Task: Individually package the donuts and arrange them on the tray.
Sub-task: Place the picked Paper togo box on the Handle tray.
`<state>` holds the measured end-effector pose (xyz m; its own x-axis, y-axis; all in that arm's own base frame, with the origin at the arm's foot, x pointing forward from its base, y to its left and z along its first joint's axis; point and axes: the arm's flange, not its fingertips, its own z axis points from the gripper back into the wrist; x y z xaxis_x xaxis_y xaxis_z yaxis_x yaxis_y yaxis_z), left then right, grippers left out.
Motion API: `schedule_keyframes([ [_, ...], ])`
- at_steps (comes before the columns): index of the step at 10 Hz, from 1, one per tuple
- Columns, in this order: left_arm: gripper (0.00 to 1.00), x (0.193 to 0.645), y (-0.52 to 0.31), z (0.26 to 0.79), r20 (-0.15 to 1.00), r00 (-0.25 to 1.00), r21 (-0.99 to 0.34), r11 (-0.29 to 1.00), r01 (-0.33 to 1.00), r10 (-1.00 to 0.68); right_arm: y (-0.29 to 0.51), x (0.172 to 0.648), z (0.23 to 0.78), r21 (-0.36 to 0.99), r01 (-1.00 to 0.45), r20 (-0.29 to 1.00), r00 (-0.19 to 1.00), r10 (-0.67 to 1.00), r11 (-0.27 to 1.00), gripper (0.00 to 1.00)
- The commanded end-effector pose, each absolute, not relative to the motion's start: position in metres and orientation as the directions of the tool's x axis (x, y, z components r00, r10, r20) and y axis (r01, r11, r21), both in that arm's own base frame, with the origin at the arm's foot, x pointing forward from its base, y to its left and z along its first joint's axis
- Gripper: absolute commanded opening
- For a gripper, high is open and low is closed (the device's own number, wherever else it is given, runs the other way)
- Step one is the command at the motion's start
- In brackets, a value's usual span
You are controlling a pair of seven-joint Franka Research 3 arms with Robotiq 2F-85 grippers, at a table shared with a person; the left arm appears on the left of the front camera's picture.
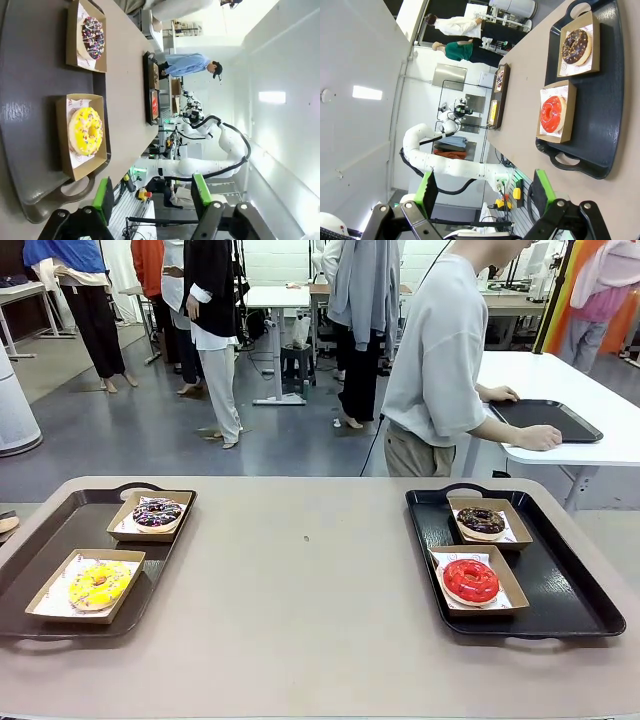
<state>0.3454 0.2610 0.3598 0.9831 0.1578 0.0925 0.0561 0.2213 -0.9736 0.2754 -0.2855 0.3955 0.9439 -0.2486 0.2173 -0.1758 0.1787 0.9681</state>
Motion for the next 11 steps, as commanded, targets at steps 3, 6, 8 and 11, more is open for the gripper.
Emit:
schedule_keyframes([
  [3, 0.81, 0.3481, 0.2528, 0.3625, 0.063, 0.987, -0.976, 0.216, 0.030, 0.150, -0.2864, 0.2745, 0.3960, 0.966, -0.193, 0.232, 0.942, -0.244, 0.173, 1.00],
  [6, 0.81, 0.3481, 0.2528, 0.3625, 0.063, 0.987, -0.976, 0.216, 0.030, 0.150, -0.2864, 0.2745, 0.3960, 0.966, -0.193, 0.232, 0.942, -0.244, 0.173, 1.00],
  [8, 0.81, 0.3481, 0.2528, 0.3625, 0.063, 0.987, -0.976, 0.216, 0.030, 0.150, -0.2864, 0.2745, 0.3960, 0.966, -0.193, 0.232, 0.942, -0.244, 0.173, 1.00],
  [11, 0.81, 0.3481, 0.2528, 0.3625, 0.063, 0.987, -0.976, 0.216, 0.030, 0.150, -0.2864, 0.2745, 0.3960, 0.966, -0.193, 0.232, 0.942, -0.244, 0.173, 1.00],
])
